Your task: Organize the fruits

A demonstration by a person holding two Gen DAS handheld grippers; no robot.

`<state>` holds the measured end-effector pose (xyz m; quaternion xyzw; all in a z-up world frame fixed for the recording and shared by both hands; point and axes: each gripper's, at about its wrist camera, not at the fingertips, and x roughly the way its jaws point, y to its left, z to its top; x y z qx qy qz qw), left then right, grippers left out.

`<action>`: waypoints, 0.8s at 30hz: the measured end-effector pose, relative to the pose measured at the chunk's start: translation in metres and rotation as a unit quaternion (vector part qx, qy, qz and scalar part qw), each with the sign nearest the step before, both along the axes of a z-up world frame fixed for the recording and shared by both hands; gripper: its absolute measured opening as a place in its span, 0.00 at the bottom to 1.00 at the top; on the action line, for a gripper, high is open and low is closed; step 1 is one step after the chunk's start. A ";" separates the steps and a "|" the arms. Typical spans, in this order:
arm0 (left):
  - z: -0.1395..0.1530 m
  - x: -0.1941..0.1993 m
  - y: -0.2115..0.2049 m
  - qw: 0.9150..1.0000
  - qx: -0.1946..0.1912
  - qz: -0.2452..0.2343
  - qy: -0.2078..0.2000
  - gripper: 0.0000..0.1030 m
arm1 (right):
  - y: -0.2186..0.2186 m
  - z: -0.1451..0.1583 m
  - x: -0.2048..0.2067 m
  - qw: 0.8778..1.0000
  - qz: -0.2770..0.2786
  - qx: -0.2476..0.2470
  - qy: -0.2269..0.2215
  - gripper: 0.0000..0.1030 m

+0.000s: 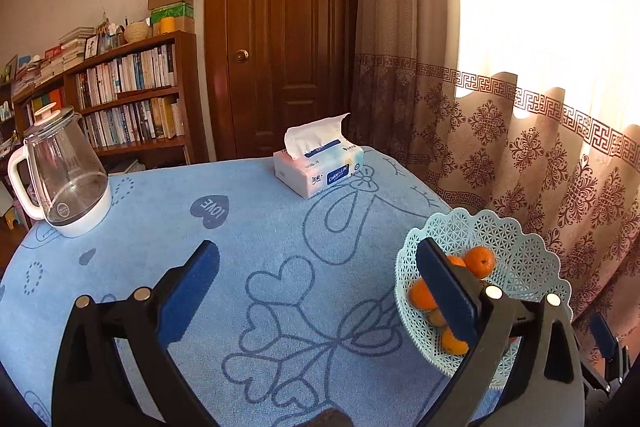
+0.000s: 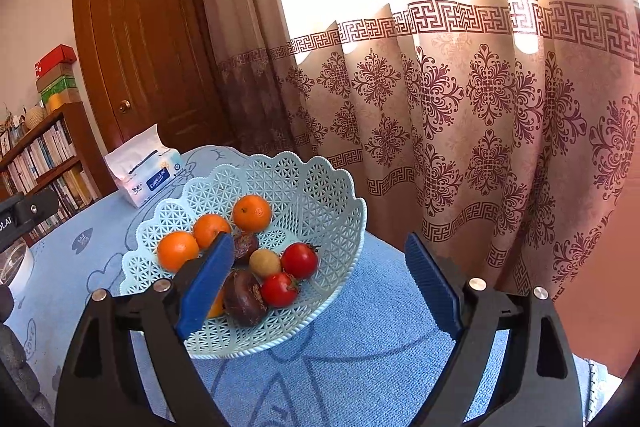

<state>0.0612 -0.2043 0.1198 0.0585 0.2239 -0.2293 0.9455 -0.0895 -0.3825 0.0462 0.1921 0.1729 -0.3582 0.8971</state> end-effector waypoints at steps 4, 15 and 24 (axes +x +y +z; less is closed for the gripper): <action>0.005 -0.003 0.002 1.000 -0.007 -0.004 0.003 0.95 | 0.006 0.001 -0.005 1.000 0.008 0.002 0.007 0.86; 0.013 -0.008 0.006 1.000 -0.018 -0.004 0.000 0.95 | 0.025 0.018 -0.011 0.999 0.041 -0.016 0.012 0.95; 0.015 -0.016 0.002 1.000 -0.011 -0.020 -0.010 0.95 | 0.035 0.034 -0.017 0.998 0.061 -0.027 0.010 0.97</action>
